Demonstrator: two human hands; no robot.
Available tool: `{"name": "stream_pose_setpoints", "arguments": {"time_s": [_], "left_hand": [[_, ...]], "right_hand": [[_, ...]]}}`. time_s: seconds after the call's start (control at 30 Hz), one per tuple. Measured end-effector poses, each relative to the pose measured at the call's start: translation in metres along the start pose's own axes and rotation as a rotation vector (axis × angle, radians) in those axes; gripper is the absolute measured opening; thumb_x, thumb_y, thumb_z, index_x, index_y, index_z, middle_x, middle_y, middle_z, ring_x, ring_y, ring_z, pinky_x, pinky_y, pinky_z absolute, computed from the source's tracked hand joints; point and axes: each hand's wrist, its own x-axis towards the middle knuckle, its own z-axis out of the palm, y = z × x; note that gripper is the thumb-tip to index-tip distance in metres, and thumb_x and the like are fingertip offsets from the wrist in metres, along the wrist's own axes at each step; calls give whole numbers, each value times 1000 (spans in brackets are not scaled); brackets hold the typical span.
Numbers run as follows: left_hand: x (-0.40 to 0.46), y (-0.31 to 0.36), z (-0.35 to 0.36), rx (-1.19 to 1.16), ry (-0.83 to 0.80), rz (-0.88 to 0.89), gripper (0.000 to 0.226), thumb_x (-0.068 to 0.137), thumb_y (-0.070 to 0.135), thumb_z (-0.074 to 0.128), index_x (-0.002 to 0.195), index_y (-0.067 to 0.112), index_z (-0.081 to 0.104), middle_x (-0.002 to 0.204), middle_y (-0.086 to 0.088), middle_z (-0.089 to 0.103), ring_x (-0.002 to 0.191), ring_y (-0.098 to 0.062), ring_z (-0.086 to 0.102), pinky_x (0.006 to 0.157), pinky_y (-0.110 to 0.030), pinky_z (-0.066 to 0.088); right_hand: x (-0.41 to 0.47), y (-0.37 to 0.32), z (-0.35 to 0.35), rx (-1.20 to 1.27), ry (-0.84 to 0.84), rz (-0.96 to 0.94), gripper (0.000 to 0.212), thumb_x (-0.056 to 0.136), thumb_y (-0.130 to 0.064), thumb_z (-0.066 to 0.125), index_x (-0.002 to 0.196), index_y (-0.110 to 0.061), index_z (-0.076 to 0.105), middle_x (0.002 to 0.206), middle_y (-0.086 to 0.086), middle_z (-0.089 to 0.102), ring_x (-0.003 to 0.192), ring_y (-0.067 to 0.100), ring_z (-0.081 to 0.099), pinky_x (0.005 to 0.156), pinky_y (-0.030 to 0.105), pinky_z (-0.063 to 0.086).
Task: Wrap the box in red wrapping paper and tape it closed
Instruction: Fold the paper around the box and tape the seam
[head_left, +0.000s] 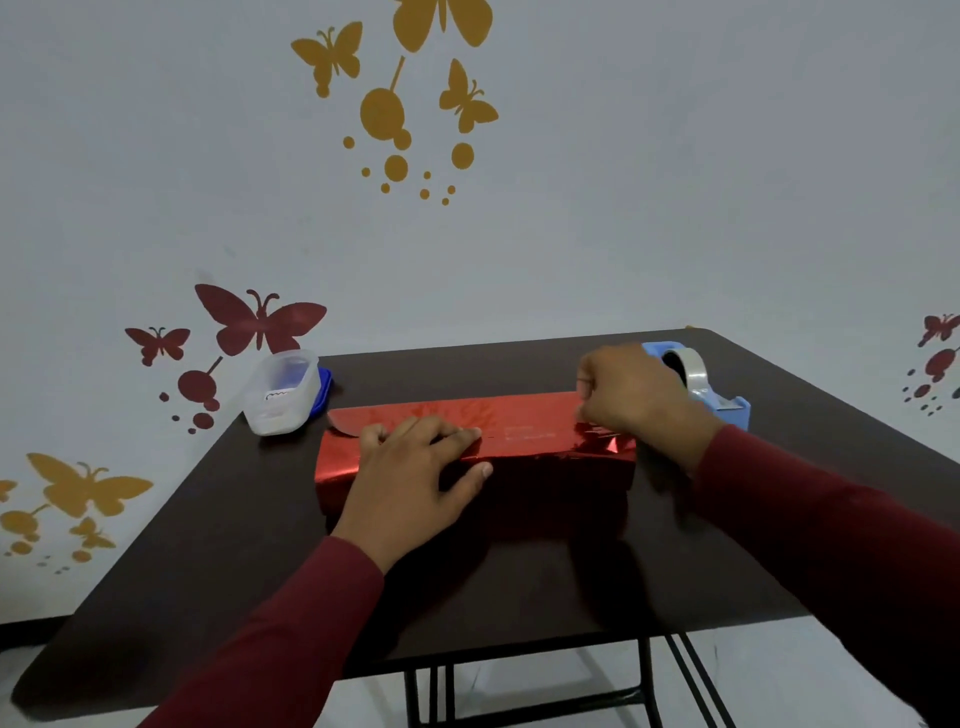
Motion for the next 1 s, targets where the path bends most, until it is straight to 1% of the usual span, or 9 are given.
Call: {"name": "stream_pose_setpoints", "arguments": {"time_s": [0.13,0.2,0.3,0.37,0.47,0.6,0.73,0.83,1.0], "left_hand": [[9,7,-5,-20,64,12,58,85,72,52,136,44,60,134,19,51,128,-11,44,98,-39,29],[19,22,-6,-54,103,62,60,80,71,58,134,43,62,133,19,49,125,-11,44,96,-37,27],[39,58,-5,-111,119,183,61,78,67,61,134,40,63,129,19,51,122,-9,48,98,-39,30],[60,89,-1,-151,72,262,64,77,66,62,137,41,60,130,19,51,124,-8,47,100,-38,28],[100,130,10,-224,-60,309,76,77,68,67,146,40,49,141,18,45,134,-8,41,106,-35,22],[152,163,26,-211,-244,379,111,67,70,79,159,32,30,161,10,29,147,-16,31,117,-44,24],[190,168,41,-162,-476,378,141,53,73,87,164,31,11,171,11,7,156,-15,12,125,-50,20],[204,161,53,-194,-584,350,152,38,78,86,163,37,10,170,19,8,156,-14,16,122,-52,29],[206,155,58,-273,-601,334,147,39,69,93,159,45,12,167,25,12,152,-14,28,118,-51,38]], "right_hand": [[-18,43,-20,260,61,54,12,81,-22,81,74,-21,71,65,-15,62,64,-2,55,57,14,37],[-26,71,-25,356,132,131,6,82,-21,78,78,-18,75,67,-17,63,70,-5,57,57,11,36],[-28,109,-32,428,272,308,6,80,-24,75,75,-25,73,82,-12,71,85,12,66,70,27,52],[-27,129,-36,478,235,417,13,83,-29,74,73,-22,69,85,-4,70,82,18,65,72,33,55],[-23,140,-33,757,6,617,26,90,-38,76,93,-15,65,100,7,64,92,27,66,67,38,55],[-18,138,-30,1047,-296,751,45,93,-39,77,120,-6,63,119,14,56,118,48,58,58,51,63],[-10,133,-31,1119,-325,779,33,96,-25,75,115,-2,63,112,12,51,114,43,50,71,62,61],[-8,129,-33,1180,-309,801,22,101,-19,69,97,2,65,103,11,47,114,40,45,79,63,58],[-10,127,-31,1322,-224,776,22,104,-17,60,120,-4,65,136,9,51,136,38,42,75,73,48]]}}
